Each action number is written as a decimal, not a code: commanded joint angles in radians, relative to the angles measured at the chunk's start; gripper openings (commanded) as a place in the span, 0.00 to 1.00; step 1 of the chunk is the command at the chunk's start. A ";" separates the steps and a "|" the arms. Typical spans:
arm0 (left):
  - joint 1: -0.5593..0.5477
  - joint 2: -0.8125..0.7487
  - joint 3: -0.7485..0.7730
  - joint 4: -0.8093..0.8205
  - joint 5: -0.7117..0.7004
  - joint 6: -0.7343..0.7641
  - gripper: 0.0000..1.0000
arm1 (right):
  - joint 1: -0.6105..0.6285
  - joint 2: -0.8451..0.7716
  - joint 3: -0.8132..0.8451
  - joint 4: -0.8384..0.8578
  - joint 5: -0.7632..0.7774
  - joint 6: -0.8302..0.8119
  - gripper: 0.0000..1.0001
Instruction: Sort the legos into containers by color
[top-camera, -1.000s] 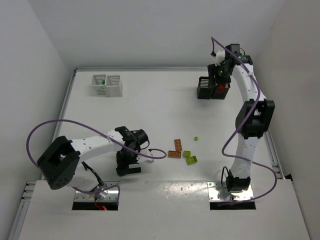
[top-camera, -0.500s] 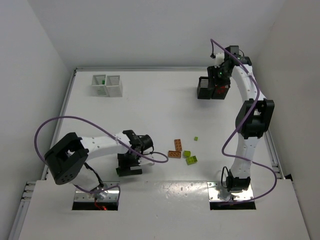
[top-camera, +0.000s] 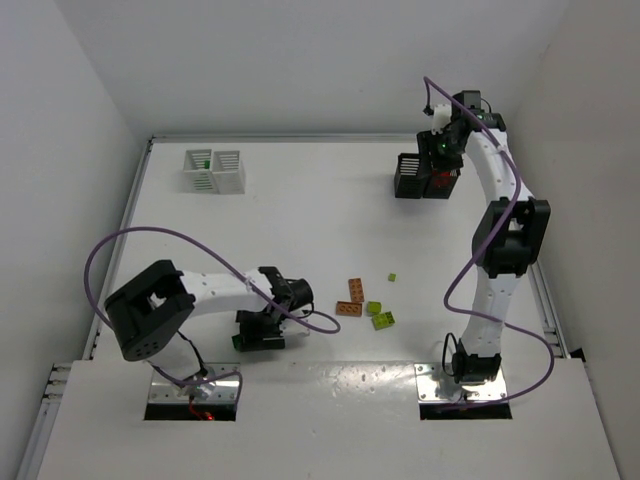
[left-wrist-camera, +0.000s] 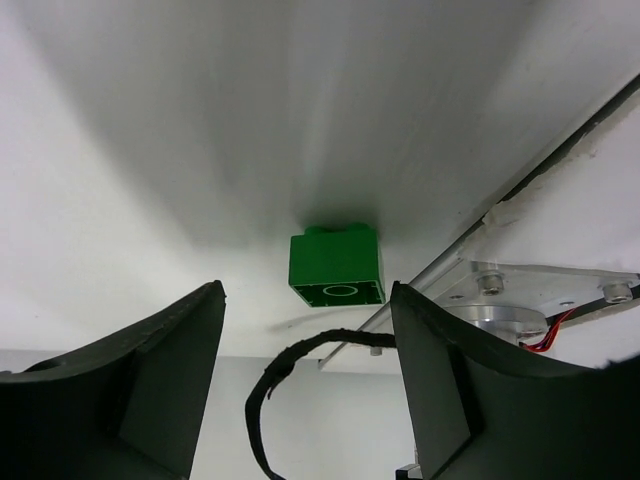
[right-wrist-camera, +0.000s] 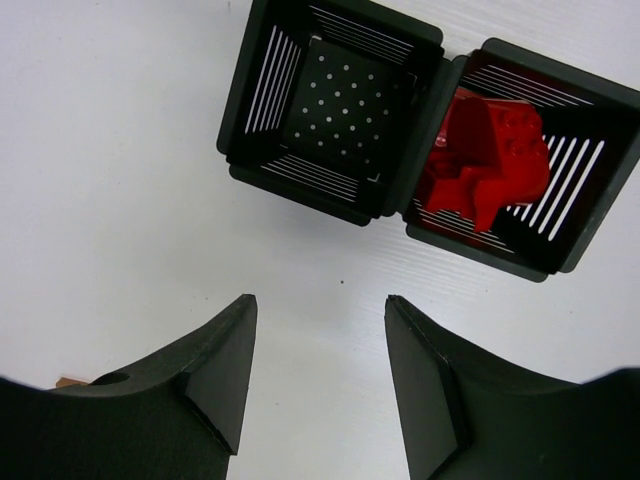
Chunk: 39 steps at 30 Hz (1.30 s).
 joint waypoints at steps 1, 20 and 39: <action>-0.028 0.019 0.011 -0.004 -0.014 -0.014 0.73 | -0.010 -0.051 0.001 0.023 0.006 -0.012 0.55; -0.028 0.113 0.048 -0.041 0.035 -0.005 0.59 | -0.010 -0.023 0.038 0.003 0.006 -0.012 0.55; -0.028 0.133 0.066 -0.027 0.036 -0.005 0.33 | 0.002 -0.054 0.013 -0.016 -0.014 -0.021 0.55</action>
